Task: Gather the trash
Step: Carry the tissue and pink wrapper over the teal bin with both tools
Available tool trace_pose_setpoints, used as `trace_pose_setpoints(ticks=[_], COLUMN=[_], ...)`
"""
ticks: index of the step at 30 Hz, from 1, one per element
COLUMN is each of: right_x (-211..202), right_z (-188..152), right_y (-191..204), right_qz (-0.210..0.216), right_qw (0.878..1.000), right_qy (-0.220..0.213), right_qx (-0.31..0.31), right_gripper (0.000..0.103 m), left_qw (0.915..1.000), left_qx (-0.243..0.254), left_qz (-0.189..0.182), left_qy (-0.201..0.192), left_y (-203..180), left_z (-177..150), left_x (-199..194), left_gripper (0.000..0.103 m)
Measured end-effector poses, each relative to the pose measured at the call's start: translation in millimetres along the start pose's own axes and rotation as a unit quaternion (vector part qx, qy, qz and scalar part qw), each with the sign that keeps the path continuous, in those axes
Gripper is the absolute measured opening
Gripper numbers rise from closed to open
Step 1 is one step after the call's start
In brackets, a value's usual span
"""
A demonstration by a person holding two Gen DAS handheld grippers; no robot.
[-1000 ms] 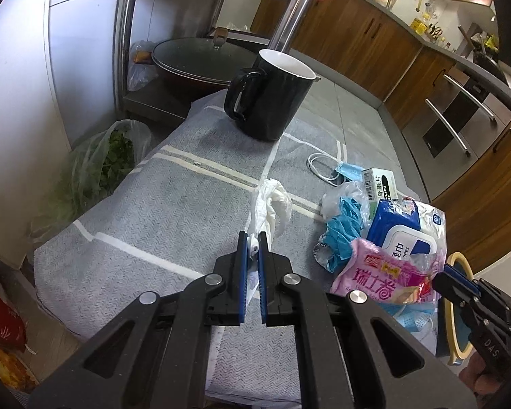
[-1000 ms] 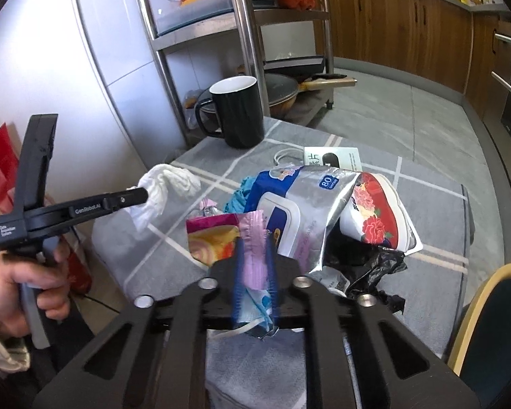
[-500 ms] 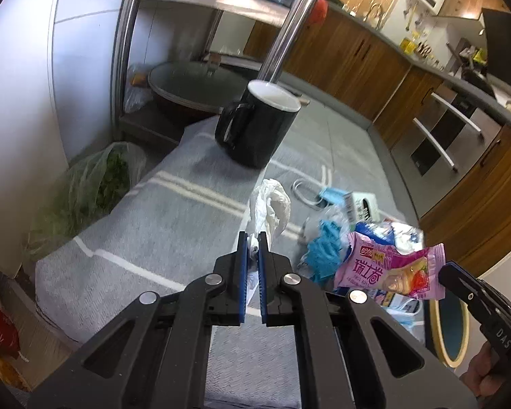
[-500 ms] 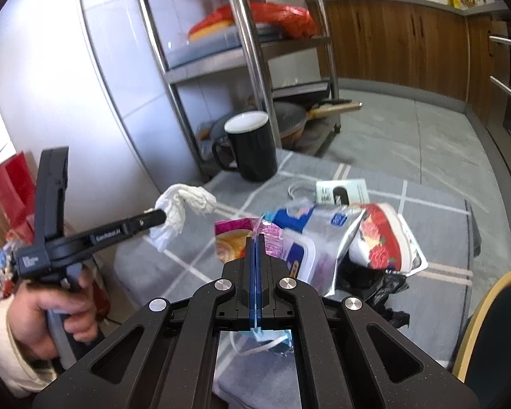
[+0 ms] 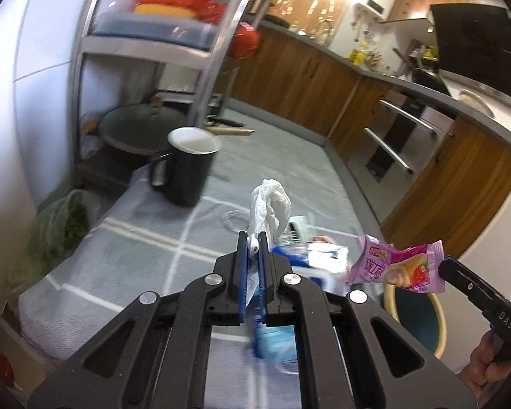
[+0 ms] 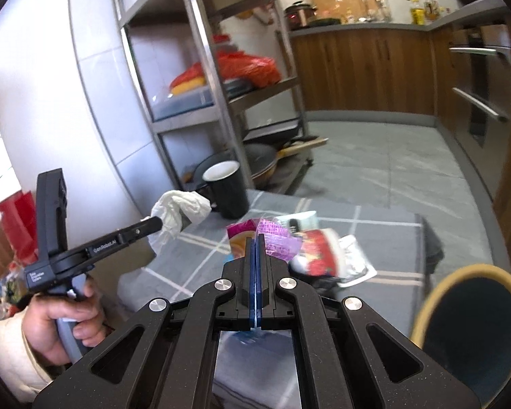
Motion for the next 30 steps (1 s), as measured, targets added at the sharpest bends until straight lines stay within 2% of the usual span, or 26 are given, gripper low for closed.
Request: trace_pose_setpoints(ticks=[6,11,15,20,24,30], right_x=[-42.5,-71.7,-95.4,-120.8,-132.1,-139.1], right_z=[-16.9,-39.0,-59.6,-87.5,-112.3,-143.8], right_y=[-44.8,-81.2,-112.5,-139.5,-152.4,-170.0], right_qz=[-0.041,-0.080,-0.115,-0.150,-0.170,-0.190], right_qw=[0.999,0.996,0.991,0.982,0.977,0.968], right_qy=[-0.011,-0.011,-0.013,-0.018,-0.005,0.023], right_qx=[0.029,0.047,0.074,0.113,0.131,0.160], right_gripper=[0.001,0.001,0.001,0.001,0.001,0.001], left_qw=[0.9984,0.9930,0.9842,0.9683,0.9578,0.9460], left_qx=[0.040,0.081,0.113,0.135,0.148,0.153], left_qz=[-0.040,-0.077,-0.113,-0.163,-0.177,-0.176], left_qy=[0.008,0.038,0.076,0.133,0.171,0.225], left_y=[-56.3,-105.8,-149.1,-198.6,-224.9,-254.6], left_z=[-11.2,-37.9,-71.5,-118.8,-155.9,-203.1], left_x=[-0.1,8.0,19.8,35.0,50.9,78.0], left_gripper=[0.005,0.005,0.005,0.005,0.005,0.005])
Point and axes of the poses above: each gripper's, at about its wrist camera, not at the fingertips, and x roughly the way its jaws point, y to its left, z to its top, the point moved 9 cm from there along x, roughly the way its jaws point, and after that the axes turned 12 degrees about -x, right-handed, at the moved point
